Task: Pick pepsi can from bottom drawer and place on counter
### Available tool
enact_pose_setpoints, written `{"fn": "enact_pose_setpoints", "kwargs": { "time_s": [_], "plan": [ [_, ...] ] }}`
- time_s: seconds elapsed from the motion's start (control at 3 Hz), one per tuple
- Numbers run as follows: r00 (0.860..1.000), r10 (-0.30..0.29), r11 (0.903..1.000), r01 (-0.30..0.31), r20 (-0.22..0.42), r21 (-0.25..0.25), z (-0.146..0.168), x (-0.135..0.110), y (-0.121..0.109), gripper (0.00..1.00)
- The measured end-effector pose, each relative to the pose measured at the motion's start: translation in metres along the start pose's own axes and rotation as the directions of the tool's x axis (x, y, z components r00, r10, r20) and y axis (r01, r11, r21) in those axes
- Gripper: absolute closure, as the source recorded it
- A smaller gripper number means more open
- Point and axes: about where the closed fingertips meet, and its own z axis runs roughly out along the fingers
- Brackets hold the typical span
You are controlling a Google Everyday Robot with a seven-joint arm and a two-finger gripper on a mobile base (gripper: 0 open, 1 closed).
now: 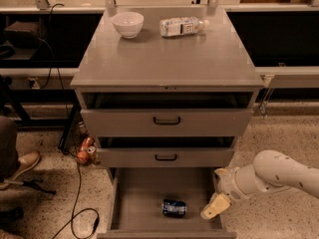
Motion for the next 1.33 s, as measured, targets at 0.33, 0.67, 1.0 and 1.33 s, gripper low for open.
{"fn": "enact_pose_setpoints", "kwargs": {
  "time_s": [0.33, 0.67, 1.0, 1.33],
  "plan": [
    [1.000, 0.000, 1.0000, 0.000, 0.000, 0.000, 0.000, 0.000, 0.000, 0.00],
    [1.000, -0.006, 0.9995, 0.006, 0.021, 0.031, 0.022, 0.003, -0.009, 0.00],
    [0.995, -0.038, 0.9955, 0.030, 0.090, 0.090, 0.078, 0.004, -0.035, 0.00],
    [0.991, -0.039, 0.9969, 0.030, 0.127, 0.073, 0.144, 0.012, -0.046, 0.00]
  ]
}}
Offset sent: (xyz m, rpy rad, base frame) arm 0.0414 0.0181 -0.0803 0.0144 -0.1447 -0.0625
